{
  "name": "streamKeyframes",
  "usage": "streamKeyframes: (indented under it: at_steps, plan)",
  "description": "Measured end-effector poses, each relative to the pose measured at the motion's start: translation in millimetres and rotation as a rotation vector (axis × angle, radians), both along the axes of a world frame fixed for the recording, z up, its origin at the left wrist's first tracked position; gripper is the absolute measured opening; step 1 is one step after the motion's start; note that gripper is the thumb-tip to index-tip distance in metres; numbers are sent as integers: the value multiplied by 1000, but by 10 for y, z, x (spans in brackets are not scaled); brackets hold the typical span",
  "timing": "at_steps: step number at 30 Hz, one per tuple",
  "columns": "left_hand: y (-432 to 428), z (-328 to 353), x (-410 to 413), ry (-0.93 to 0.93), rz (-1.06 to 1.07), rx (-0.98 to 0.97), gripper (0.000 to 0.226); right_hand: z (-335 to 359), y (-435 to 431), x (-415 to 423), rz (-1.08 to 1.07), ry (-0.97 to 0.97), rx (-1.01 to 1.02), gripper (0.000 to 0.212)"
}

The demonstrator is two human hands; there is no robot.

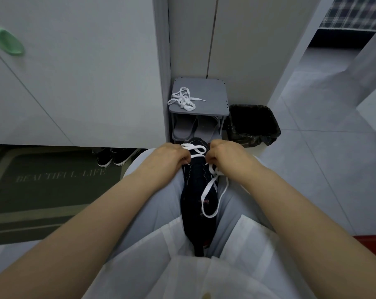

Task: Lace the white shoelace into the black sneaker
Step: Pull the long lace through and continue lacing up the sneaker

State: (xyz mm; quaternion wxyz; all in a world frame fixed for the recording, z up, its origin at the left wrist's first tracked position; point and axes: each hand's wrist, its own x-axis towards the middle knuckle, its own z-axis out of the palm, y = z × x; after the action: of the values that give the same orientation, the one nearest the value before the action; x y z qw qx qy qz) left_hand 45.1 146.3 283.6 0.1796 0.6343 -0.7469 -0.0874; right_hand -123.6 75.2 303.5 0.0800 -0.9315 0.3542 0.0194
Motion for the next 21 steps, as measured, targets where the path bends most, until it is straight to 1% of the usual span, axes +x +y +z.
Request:
streamKeyframes:
  at_steps: [3, 5, 7, 9, 11, 13, 15, 17, 20, 21]
  plan:
    - [-65, -14, -18, 1, 2, -6, 11, 48, 30, 50, 26, 79, -19, 23]
    - [-117, -19, -38, -31, 13, 36, 12, 28, 38, 73, 14, 53, -8, 23]
    - [-157, -32, -45, -69, 27, 84, 14, -18, 49, 76, -34, -44, 32, 24]
    - [-155, -44, -43, -68, 52, 90, 16, -60, 75, 56, -141, -163, 91, 22]
    - [-105, -52, -56, -81, 75, 51, 19, -93, 112, 29, -242, -279, 131, 16]
    - [-23, -57, -115, -150, 80, -17, 28, -120, 143, 15, -287, -339, 135, 13]
    - [61, -50, -200, -251, 106, -50, 38, -145, 166, 8, -298, -333, 147, 16]
    - [113, -54, -257, -300, 175, -32, 41, -177, 198, 4, -280, -306, 149, 20]
    - [111, -35, -265, -299, 276, 21, 37, -184, 278, -5, -265, -316, 109, 25]
    - [98, -37, -254, -294, 295, 33, 34, -178, 310, 0, -273, -301, 95, 29]
